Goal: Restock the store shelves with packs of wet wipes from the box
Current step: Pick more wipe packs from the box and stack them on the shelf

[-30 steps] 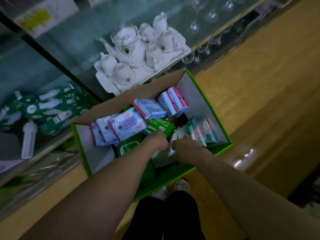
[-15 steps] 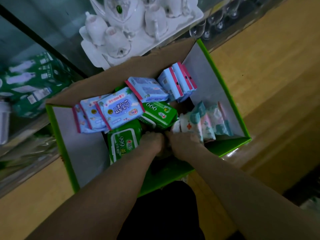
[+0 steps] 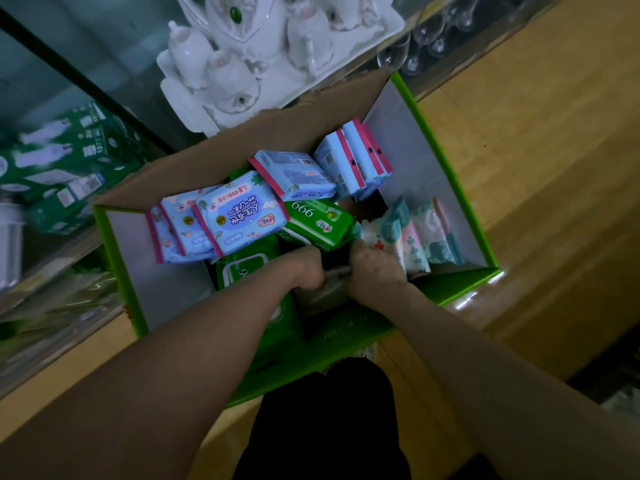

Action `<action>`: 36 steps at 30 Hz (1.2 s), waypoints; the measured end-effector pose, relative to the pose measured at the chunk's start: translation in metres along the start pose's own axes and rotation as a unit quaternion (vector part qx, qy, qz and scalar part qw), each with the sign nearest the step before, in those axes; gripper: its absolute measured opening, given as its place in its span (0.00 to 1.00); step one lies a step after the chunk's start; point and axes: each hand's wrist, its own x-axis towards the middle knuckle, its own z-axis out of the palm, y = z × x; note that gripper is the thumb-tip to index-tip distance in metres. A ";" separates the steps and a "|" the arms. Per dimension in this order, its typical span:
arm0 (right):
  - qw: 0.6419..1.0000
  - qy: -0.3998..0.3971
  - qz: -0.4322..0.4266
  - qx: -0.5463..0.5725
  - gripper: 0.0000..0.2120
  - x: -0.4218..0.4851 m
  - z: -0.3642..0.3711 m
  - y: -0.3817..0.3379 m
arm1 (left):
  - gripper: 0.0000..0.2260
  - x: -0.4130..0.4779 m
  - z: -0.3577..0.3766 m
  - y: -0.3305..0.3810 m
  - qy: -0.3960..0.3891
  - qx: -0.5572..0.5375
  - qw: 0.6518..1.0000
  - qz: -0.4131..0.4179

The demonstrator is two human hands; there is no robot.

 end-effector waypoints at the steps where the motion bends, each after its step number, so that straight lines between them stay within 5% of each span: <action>1: 0.999 -0.006 0.009 0.033 0.19 -0.001 -0.004 0.001 | 0.04 -0.002 -0.004 0.000 0.000 -0.045 0.999 -0.006; 6: 0.988 -0.028 0.044 0.146 0.27 -0.008 -0.036 0.001 | 0.11 -0.022 -0.020 0.011 -0.070 -0.316 0.943 -0.074; 9: 0.988 -0.054 0.035 0.143 0.11 -0.008 -0.046 0.000 | 0.11 -0.032 -0.025 0.017 -0.095 -0.371 0.920 -0.087; 15: 0.960 -0.079 0.040 0.264 0.12 -0.022 -0.055 0.007 | 0.13 -0.046 -0.032 0.027 -0.140 -0.444 0.883 -0.061; 18: 0.887 -0.120 0.081 0.438 0.19 -0.027 -0.050 0.015 | 0.15 -0.049 -0.033 0.032 -0.156 -0.492 0.856 -0.045; 22: 0.927 -0.124 0.025 0.353 0.34 -0.028 -0.045 0.016 | 0.17 -0.052 -0.037 0.042 -0.144 -0.537 0.830 -0.042; 25: 0.917 -0.056 0.040 0.393 0.13 -0.025 -0.048 0.022 | 0.23 -0.053 -0.039 0.044 -0.095 -0.493 0.863 -0.065; 28: 0.846 -0.059 0.108 0.518 0.09 -0.028 -0.058 0.032 | 0.18 -0.051 -0.034 0.037 -0.019 -0.450 0.891 -0.061; 30: 0.790 -0.098 0.126 0.592 0.11 -0.032 -0.064 0.036 | 0.15 -0.055 -0.033 0.035 -0.075 -0.517 0.852 -0.036; 32: 0.780 -0.111 0.132 0.602 0.08 -0.036 -0.066 0.035 | 0.15 -0.058 -0.033 0.035 -0.116 -0.579 0.807 -0.021; 36: 0.769 -0.094 0.150 0.614 0.03 -0.039 -0.069 0.030 | 0.08 -0.062 -0.037 0.028 -0.117 -0.571 0.812 -0.022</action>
